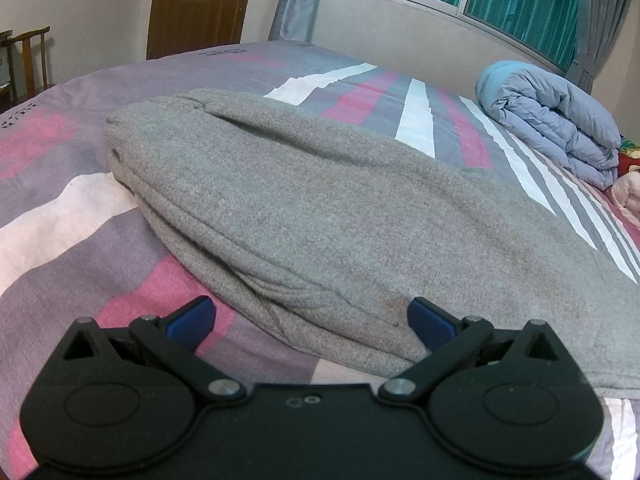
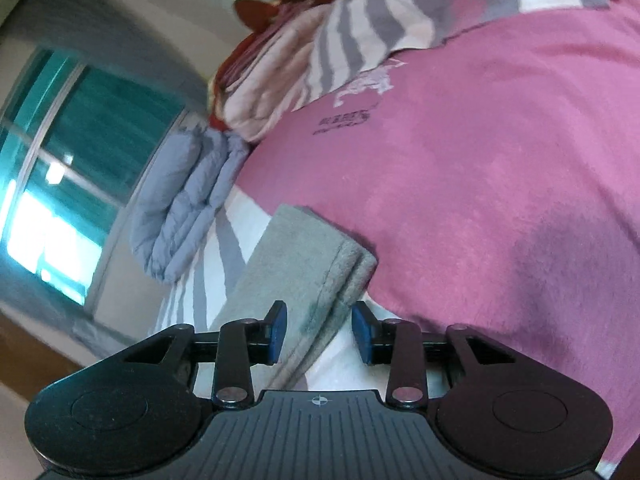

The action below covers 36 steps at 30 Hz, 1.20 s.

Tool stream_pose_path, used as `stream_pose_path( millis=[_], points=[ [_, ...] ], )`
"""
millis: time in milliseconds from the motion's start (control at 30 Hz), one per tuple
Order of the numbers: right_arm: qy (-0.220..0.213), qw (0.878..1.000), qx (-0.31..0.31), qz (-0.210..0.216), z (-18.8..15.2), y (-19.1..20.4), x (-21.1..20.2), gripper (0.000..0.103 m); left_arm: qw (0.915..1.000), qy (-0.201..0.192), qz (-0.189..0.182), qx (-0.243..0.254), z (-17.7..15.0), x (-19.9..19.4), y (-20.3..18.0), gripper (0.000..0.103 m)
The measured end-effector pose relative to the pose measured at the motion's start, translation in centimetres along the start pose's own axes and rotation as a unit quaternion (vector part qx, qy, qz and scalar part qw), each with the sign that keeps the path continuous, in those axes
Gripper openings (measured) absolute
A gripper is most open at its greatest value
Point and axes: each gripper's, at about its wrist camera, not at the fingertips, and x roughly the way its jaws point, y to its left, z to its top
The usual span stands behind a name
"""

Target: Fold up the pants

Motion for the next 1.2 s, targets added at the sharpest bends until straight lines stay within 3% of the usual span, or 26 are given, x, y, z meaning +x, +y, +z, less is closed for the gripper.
stream_pose_path(
  millis=[133,167,233,333,400,467,500,533,567,600,733,833,933,967,1000,1200],
  points=[
    [0.018,0.999,0.008,-0.036,1.0,0.9,2.0,0.034,1.0000,0.000,0.000,-0.001,0.0,0.0,0.0,0.097],
    [0.022,0.998,-0.007,-0.050,1.2,1.5,2.3,0.013,1.0000,0.000,0.000,-0.001,0.0,0.0,0.0,0.097],
    [0.030,0.997,-0.039,-0.052,2.1,2.7,2.8,0.012,1.0000,0.000,-0.001,0.000,0.0,0.0,0.1,0.097],
    [0.000,0.995,-0.098,-0.015,3.2,4.6,1.9,0.012,1.0000,-0.001,-0.004,0.000,-0.1,0.0,0.1,0.097],
    [0.002,0.992,-0.121,-0.032,3.0,4.7,2.8,0.012,1.0000,-0.001,-0.002,0.000,0.0,0.0,0.1,0.097],
    [0.053,0.991,-0.089,-0.080,2.9,2.9,4.9,0.015,1.0000,-0.001,0.000,-0.001,-0.1,0.0,0.0,0.097],
    [0.056,0.994,-0.062,-0.067,3.0,2.0,4.9,0.016,1.0000,-0.001,-0.001,-0.001,-0.1,0.0,0.0,0.097],
    [0.046,0.997,-0.041,-0.056,3.1,1.6,4.2,0.020,1.0000,-0.001,-0.003,-0.001,-0.1,0.0,0.0,0.097],
    [0.031,0.997,-0.037,-0.055,3.1,1.6,3.3,0.031,1.0000,-0.002,-0.003,-0.001,-0.1,0.0,0.1,0.097],
    [0.018,0.997,-0.040,-0.058,2.9,1.7,2.5,0.033,1.0000,-0.002,-0.003,-0.001,-0.1,0.0,0.1,0.097],
    [-0.020,0.999,-0.026,-0.030,2.7,1.6,0.0,0.033,1.0000,-0.003,0.000,0.000,-0.2,0.0,-0.1,0.097],
    [0.003,0.999,-0.033,-0.018,2.7,2.2,0.5,0.032,1.0000,-0.003,0.000,0.000,-0.2,0.0,-0.1,0.097],
    [0.018,0.999,-0.029,-0.023,2.7,2.3,1.5,0.029,1.0000,-0.003,0.000,-0.001,-0.2,0.0,-0.1,0.097],
    [0.018,0.999,-0.030,-0.023,2.8,2.5,1.7,0.015,1.0000,-0.003,0.000,0.000,-0.2,0.0,-0.1,0.097],
    [0.019,0.999,-0.036,-0.025,2.9,2.7,1.9,0.009,1.0000,-0.003,0.000,0.000,-0.2,0.0,-0.1,0.097],
    [0.015,0.996,-0.089,-0.025,3.2,4.7,2.0,0.006,1.0000,-0.003,0.000,0.000,-0.2,0.0,-0.1,0.097]
  ],
)
